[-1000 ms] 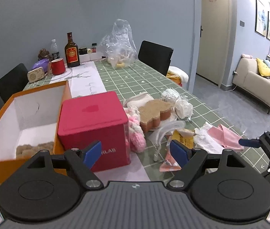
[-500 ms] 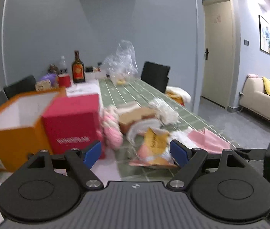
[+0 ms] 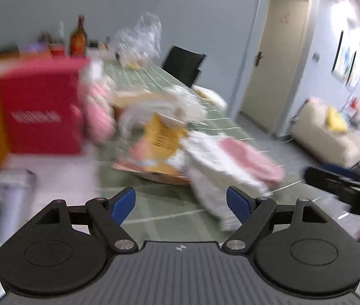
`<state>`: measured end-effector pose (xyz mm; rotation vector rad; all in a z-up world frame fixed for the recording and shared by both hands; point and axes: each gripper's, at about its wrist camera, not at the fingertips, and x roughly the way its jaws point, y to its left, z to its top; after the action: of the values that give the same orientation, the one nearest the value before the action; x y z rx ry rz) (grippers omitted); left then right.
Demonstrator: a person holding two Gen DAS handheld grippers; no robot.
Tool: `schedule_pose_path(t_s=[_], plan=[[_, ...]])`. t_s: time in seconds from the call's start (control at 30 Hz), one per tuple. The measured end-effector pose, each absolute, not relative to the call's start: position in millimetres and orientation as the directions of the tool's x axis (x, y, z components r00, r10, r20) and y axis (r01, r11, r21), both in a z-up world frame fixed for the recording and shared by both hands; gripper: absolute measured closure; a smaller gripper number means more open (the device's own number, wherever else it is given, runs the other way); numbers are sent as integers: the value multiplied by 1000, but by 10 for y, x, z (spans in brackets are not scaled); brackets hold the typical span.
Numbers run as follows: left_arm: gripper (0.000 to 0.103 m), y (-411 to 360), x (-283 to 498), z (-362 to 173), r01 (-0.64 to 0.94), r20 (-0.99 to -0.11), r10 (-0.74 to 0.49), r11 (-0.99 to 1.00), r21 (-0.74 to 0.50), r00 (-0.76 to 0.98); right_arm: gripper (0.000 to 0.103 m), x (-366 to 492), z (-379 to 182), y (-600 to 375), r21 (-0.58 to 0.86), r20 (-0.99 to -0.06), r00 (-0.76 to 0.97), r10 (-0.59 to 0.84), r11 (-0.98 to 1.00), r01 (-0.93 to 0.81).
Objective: Organize soft objects
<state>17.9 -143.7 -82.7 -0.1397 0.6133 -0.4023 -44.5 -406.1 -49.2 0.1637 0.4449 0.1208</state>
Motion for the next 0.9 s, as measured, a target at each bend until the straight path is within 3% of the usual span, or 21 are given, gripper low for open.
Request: schedule_pose_path(t_s=[0.1, 0.37, 0.5, 0.57, 0.6, 0.63, 0.73, 0.9], plan=[[8, -1518, 275, -887, 304, -527, -447, 891, -338, 723, 18, -190, -562, -4132, 231, -468, 867, 170, 971, -66], [8, -1634, 401, -951, 289, -548, -482, 868, -403, 684, 23, 196, -768, -4120, 311, -527, 793, 304, 938, -152], [8, -1580, 394, -984, 307, -531, -516, 847, -434, 672, 45, 246, -819, -4072, 289, -553, 781, 289, 946, -145], [8, -1566, 398, -999, 308, -545, -503, 857, -412, 670, 65, 252, -833, -4029, 284, -559, 774, 299, 945, -160], [8, -1529, 365, -999, 307, -536, -499, 859, -410, 681, 81, 237, -845, -4018, 290, -556, 775, 301, 944, -159], [8, -1512, 343, -997, 310, -526, -501, 857, -412, 687, 88, 212, -857, -4018, 302, -550, 782, 293, 943, -142], [5, -1410, 281, -965, 371, -442, -561, 814, -446, 700, 92, 87, -893, -4084, 364, -505, 810, 297, 925, -112], [3, -1467, 274, -919, 401, -404, -585, 796, -454, 703, 93, -31, -916, -4191, 442, -453, 841, 294, 894, -74]])
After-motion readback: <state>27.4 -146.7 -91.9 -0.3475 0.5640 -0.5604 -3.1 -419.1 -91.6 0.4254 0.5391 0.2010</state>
